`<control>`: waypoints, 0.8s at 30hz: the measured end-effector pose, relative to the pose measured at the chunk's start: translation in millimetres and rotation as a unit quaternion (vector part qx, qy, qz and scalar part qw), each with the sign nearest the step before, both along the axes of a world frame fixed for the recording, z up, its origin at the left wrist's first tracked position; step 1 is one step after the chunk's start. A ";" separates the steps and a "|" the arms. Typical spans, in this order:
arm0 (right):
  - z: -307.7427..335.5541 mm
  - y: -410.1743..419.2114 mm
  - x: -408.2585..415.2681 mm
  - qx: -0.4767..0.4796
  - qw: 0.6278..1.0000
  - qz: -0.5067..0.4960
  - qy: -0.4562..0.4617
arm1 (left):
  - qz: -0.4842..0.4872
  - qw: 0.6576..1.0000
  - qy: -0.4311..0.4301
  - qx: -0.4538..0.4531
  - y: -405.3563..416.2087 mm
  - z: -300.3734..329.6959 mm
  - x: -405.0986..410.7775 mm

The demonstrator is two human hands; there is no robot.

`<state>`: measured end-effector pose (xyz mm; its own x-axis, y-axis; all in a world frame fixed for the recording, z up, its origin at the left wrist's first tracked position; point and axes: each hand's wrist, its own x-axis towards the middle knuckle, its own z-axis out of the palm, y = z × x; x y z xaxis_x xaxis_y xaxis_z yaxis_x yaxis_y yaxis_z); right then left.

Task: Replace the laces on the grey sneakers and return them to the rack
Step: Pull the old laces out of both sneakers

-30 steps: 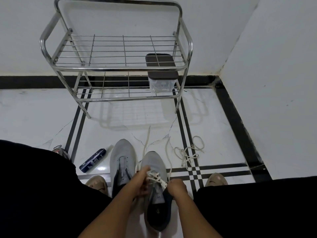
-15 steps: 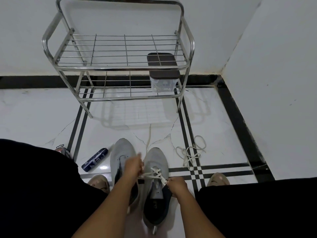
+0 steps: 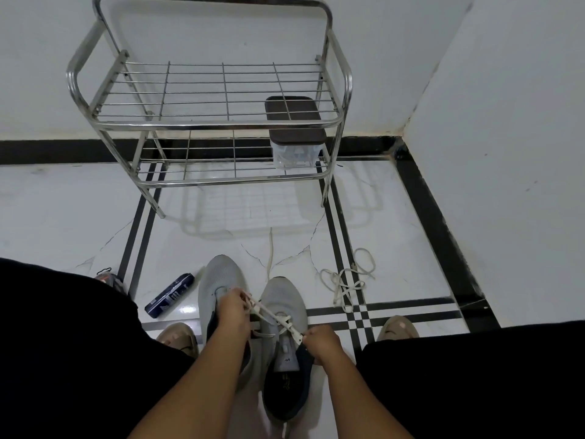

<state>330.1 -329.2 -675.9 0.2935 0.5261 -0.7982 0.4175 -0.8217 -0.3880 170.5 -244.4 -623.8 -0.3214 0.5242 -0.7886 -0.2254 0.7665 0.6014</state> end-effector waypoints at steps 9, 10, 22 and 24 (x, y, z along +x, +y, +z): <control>-6.3 1.5 0.4 -0.011 1.000 -0.019 0.018 | -0.266 0.963 -0.043 -0.016 -17.6 9.8 27.9; -9.1 1.6 0.4 -0.018 1.000 -0.015 0.017 | -0.245 0.964 -0.093 -0.032 -23.2 10.8 34.1; -7.0 0.5 -0.9 -0.007 0.999 -0.038 0.022 | -0.061 0.986 -0.131 0.089 -9.5 8.5 5.1; -7.8 0.2 -0.9 -0.004 0.998 -0.048 0.026 | -0.396 0.898 0.164 0.098 -20.8 -1.8 4.4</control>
<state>329.2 -329.0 -683.7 0.3001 0.4906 -0.8181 0.3153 -0.8604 -0.4004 174.9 -265.2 -625.6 0.0155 0.8095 -0.5870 0.5589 0.4797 0.6764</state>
